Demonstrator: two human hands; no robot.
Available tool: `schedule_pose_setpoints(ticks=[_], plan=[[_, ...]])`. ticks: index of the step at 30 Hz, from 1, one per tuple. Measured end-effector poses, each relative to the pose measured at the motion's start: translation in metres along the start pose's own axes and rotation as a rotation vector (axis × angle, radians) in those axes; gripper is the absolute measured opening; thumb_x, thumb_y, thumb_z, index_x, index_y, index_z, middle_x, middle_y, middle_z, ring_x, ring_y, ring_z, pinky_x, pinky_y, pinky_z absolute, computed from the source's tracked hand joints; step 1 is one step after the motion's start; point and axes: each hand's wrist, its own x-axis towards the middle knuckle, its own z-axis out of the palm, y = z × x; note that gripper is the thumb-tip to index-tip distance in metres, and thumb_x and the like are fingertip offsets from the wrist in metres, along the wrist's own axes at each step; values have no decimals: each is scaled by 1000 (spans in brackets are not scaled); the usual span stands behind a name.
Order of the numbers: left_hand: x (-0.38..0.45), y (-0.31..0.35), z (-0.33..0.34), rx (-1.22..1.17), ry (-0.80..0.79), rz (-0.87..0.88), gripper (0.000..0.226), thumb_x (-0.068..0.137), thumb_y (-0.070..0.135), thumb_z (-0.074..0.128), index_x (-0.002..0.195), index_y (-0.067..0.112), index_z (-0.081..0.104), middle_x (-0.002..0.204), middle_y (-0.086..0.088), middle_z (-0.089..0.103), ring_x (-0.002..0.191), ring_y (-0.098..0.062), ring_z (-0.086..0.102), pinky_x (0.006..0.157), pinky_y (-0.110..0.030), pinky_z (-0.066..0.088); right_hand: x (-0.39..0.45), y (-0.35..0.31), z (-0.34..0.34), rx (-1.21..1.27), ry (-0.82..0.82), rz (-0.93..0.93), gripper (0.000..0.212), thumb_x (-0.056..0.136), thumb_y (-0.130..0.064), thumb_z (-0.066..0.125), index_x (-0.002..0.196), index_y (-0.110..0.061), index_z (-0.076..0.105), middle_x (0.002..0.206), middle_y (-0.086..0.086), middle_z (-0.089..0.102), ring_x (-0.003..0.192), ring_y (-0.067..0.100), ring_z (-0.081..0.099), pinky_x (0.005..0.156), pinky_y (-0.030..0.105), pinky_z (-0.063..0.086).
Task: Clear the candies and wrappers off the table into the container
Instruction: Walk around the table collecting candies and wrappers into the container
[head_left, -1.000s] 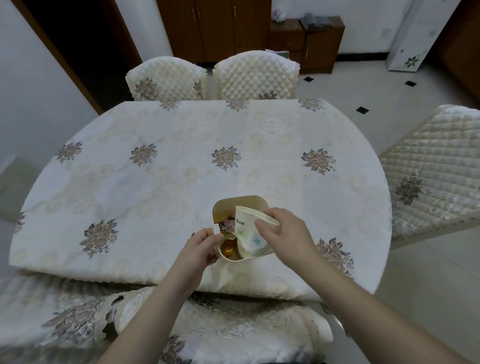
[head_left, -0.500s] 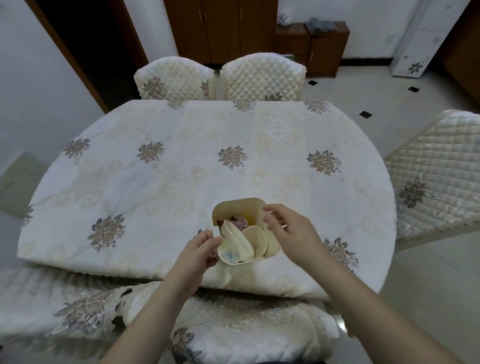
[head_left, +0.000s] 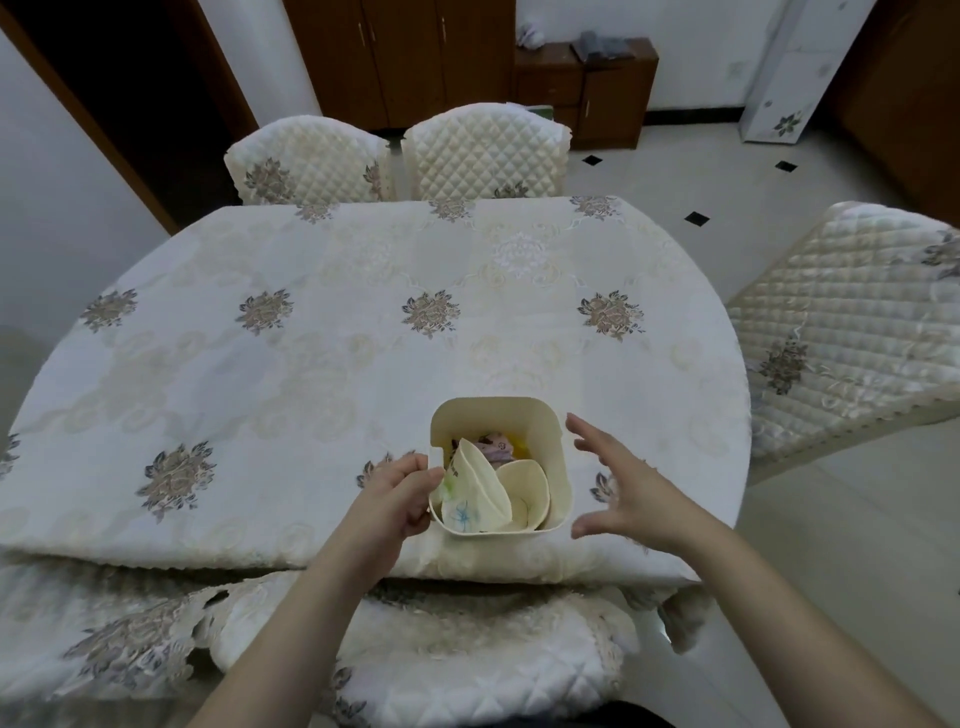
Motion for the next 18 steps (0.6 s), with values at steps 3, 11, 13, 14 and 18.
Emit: schedule_pose_setpoints(ticks=[3,11,13,14,18], plan=[[3,4,20,7,-62,-37,61,71,39,70,97,-13,50,83,-18,35,76,-33,23,61,-35,22,-7,4,-2,69,-19,-35,128,50,-53,90,145,-55,5,152,-33,20,140,-6,24,102,27,37],[4,15,49,42,-136,-36,77,77,45,71,117,-15,47,95,-14,39,80,-29,28,74,-45,29,-20,4,-18,150,-4,-74,135,45,-45,95,147,-50,6,147,-27,36,132,0,41,107,44,41],[3,17,47,103,-166,-17,83,79,59,69,118,-10,48,90,-9,42,80,-27,31,78,-40,35,-21,3,-22,175,12,-83,133,45,-44,96,146,-49,10,146,-25,37,132,2,42,106,44,42],[3,20,44,160,-197,-5,84,79,66,66,118,-7,49,81,-6,41,74,-23,33,73,-34,39,-22,2,-23,180,17,-89,131,45,-45,96,146,-48,12,146,-25,38,132,2,42,104,42,43],[8,29,30,558,-334,59,42,78,37,67,118,27,56,78,-5,57,69,-14,50,67,-34,43,-26,-2,-29,188,41,-94,124,50,-40,95,146,-46,17,141,-22,46,128,1,47,96,30,45]])
